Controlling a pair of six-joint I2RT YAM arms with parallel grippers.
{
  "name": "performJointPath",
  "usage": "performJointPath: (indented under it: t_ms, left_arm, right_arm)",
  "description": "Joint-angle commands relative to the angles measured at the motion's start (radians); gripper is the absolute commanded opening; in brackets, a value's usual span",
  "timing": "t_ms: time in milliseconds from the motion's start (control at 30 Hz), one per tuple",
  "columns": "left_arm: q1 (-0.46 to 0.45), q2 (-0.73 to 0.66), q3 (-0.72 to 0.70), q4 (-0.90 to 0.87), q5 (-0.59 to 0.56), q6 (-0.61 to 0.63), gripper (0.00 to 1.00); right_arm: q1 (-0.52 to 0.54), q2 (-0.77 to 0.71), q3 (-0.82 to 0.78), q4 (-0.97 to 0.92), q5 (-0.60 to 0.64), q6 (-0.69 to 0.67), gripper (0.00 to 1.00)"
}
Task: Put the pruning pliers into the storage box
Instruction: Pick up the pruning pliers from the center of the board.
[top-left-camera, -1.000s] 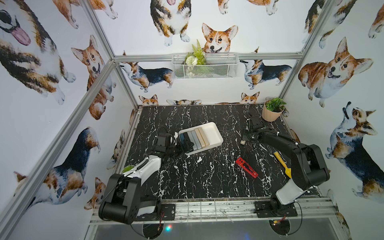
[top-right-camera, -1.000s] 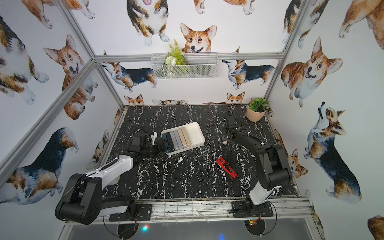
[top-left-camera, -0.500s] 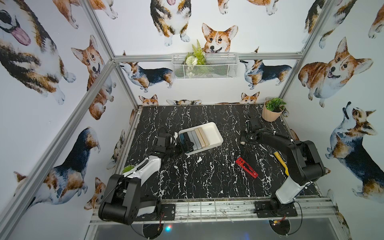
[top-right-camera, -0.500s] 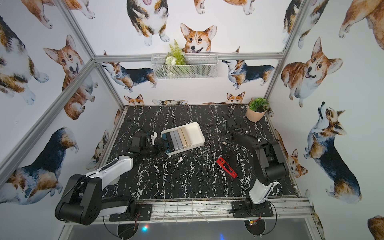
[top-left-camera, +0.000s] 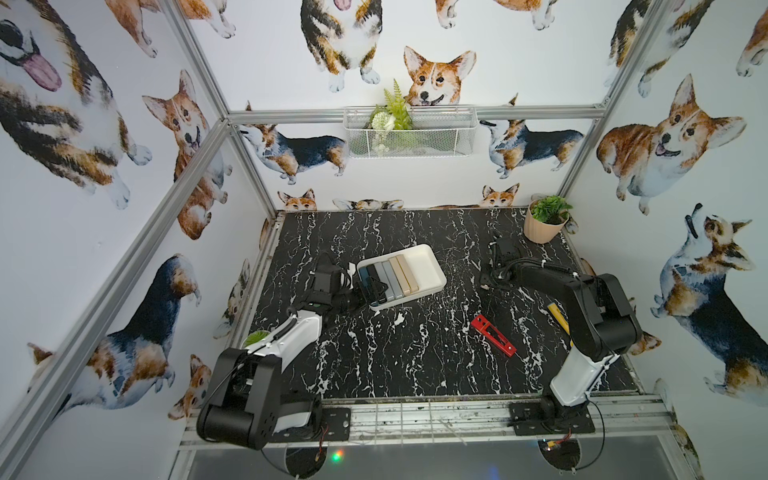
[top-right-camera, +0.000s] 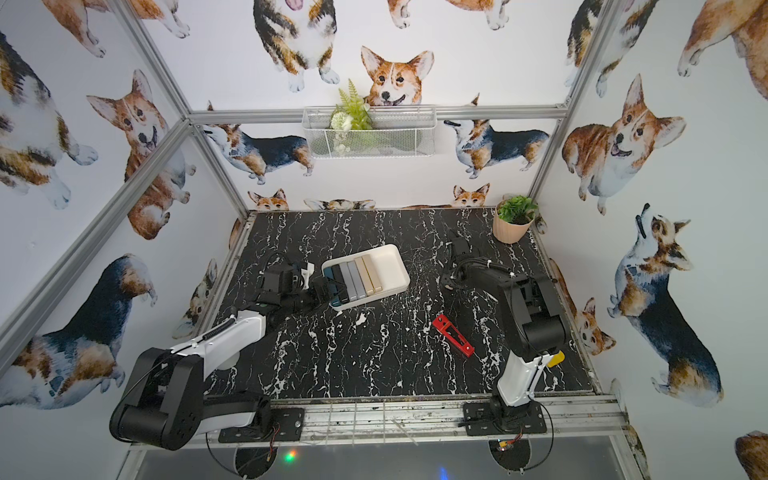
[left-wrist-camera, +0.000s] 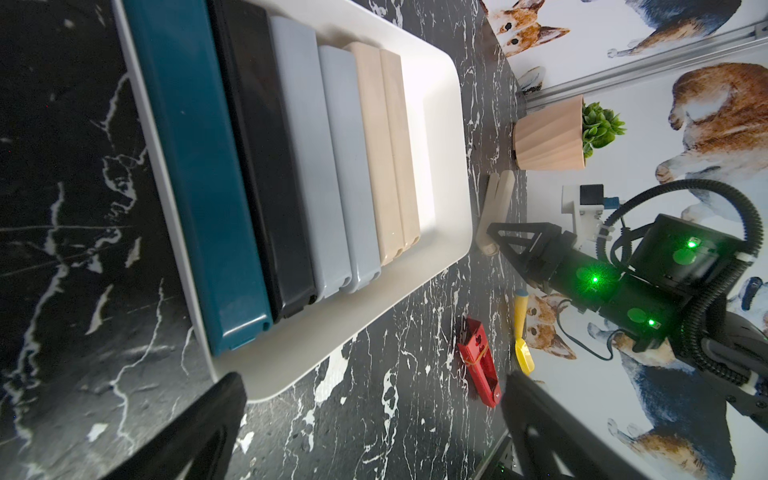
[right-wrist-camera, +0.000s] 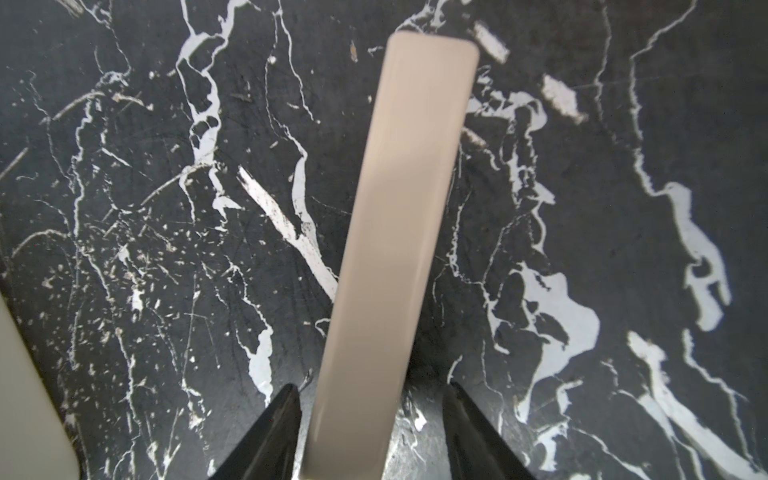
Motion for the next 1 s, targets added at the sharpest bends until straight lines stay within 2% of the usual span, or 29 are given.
performJointPath:
  t_ms: [0,333,467,633,833,967]
  left_arm:
    - [0.001,0.001,0.009,0.001,0.006,0.000,1.00]
    - [0.001,0.007,0.004,0.004,0.005,0.000,1.00]
    - [0.001,0.006,0.003,0.004,0.005,0.000,1.00]
    - [0.001,0.006,-0.003,0.009,0.004,-0.001,1.00]
    - [0.001,0.006,-0.018,0.027,0.006,-0.009,1.00]
    - [0.000,0.007,-0.021,0.034,0.004,-0.014,1.00]
  right_arm:
    - [0.000,0.009,0.006,0.034,-0.002,0.020,0.53]
    - [-0.003,0.033,0.012,0.042,-0.021,0.021,0.40]
    - [-0.003,0.037,0.014,0.042,-0.026,0.023,0.31]
    - [-0.003,0.038,0.013,0.039,-0.030,0.026,0.24]
    - [-0.001,0.020,0.004,0.029,-0.040,0.025,0.00]
    - [0.000,0.001,-0.008,0.029,-0.041,0.014,0.00]
